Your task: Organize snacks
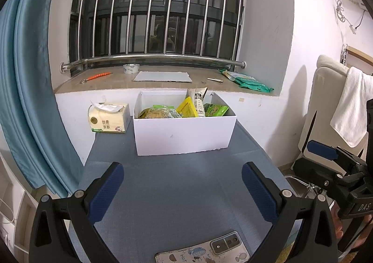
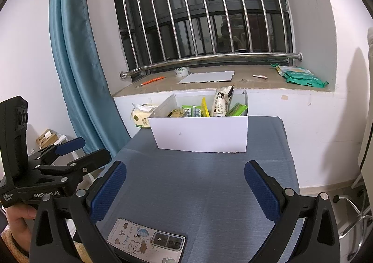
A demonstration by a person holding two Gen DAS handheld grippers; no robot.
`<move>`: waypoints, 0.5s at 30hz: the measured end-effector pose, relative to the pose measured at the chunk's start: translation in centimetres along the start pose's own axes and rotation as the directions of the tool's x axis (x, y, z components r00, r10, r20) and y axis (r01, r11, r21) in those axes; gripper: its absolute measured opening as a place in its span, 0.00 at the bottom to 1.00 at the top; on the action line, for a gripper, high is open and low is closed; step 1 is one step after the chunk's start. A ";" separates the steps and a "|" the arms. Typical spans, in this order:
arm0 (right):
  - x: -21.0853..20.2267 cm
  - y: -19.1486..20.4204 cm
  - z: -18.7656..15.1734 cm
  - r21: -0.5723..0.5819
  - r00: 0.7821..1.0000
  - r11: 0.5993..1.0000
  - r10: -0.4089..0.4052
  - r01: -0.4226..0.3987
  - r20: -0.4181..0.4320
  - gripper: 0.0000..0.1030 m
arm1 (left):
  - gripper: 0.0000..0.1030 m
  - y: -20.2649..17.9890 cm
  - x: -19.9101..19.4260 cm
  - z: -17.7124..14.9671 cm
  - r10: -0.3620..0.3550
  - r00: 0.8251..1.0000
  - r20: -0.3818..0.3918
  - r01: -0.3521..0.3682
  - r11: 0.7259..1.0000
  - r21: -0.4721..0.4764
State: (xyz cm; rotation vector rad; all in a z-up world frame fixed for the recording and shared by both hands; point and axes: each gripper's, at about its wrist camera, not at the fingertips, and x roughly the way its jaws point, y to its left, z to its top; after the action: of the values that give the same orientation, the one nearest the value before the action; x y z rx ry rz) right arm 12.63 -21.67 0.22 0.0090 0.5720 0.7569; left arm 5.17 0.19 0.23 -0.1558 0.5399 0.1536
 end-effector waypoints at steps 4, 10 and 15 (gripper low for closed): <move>0.1 0.1 0.0 0.000 1.000 1.000 0.000 0.000 -0.001 1.00 | 1.00 -0.1 0.0 0.0 0.000 1.000 -0.001 0.000 1.000 0.000; 0.1 0.2 -0.1 0.000 1.000 1.000 0.000 0.000 0.000 1.00 | 1.00 -0.1 0.1 -0.2 -0.002 1.000 -0.003 0.002 1.000 0.007; 0.1 0.2 -0.1 0.000 1.000 1.000 -0.001 0.001 0.000 1.00 | 1.00 -0.2 0.0 -0.2 -0.005 1.000 0.008 0.005 1.000 0.019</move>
State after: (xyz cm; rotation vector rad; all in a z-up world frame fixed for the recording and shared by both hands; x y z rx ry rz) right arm 12.52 -21.51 0.07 0.0090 0.5725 0.7563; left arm 5.06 -0.01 0.07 -0.1379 0.5331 0.1443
